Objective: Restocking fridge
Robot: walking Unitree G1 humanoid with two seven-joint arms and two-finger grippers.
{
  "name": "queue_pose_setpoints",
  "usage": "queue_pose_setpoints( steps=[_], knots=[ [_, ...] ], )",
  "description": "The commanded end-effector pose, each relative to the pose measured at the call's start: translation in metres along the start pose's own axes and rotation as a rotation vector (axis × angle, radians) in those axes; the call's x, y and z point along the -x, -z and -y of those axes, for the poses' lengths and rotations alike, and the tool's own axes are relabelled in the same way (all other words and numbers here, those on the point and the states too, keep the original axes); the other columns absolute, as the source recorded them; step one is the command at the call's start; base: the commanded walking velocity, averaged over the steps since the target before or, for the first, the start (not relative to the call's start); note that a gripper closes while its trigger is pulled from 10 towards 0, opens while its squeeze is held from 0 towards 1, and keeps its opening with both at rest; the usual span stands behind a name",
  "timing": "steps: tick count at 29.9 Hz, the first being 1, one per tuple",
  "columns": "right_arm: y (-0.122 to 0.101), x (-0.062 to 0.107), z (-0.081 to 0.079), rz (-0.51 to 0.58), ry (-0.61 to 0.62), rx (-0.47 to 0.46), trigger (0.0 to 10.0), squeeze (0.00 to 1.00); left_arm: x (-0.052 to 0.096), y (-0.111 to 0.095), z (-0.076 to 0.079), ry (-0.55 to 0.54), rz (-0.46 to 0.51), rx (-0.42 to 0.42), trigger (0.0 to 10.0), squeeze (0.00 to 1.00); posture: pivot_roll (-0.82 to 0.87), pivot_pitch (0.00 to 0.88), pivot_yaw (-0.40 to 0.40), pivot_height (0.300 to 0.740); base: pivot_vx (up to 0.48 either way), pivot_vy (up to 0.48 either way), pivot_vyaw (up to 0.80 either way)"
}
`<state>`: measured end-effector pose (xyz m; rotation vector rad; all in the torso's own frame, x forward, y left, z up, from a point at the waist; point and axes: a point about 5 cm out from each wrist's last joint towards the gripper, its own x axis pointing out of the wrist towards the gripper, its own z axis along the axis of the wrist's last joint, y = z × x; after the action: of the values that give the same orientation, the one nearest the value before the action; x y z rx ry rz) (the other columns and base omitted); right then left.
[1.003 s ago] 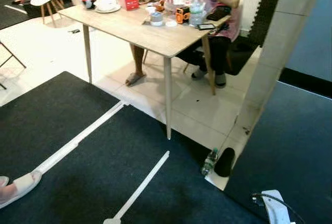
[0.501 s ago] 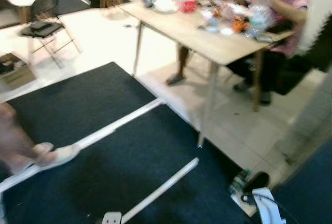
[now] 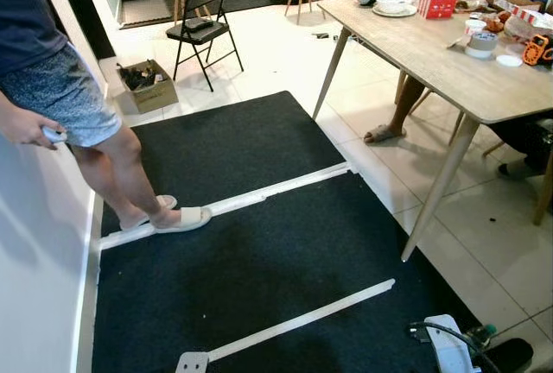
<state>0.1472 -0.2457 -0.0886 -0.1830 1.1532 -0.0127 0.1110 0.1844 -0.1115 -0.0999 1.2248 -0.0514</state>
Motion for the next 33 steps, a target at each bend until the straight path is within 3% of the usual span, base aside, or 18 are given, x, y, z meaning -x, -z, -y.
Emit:
queue_pose_setpoints(
  steps=[1, 33],
  knots=[
    [-0.0004, -0.0001, -0.0004, 0.001, 0.003, -0.003, 10.0, 0.00, -0.0011, 0.0012, 0.0057, 0.016, -0.011, -0.016, 10.0, 0.00, -0.05, 0.000, 0.018, 0.740, 0.296, 0.000, 0.00],
    [0.0037, -0.0003, -0.0026, -0.011, 0.013, -0.038, 10.0, 0.00, -0.0029, -0.0076, 0.0117, 0.030, 0.002, -0.014, 10.0, 0.00, -0.05, 0.000, 0.020, 0.740, 0.317, 0.000, 0.00]
  ],
)
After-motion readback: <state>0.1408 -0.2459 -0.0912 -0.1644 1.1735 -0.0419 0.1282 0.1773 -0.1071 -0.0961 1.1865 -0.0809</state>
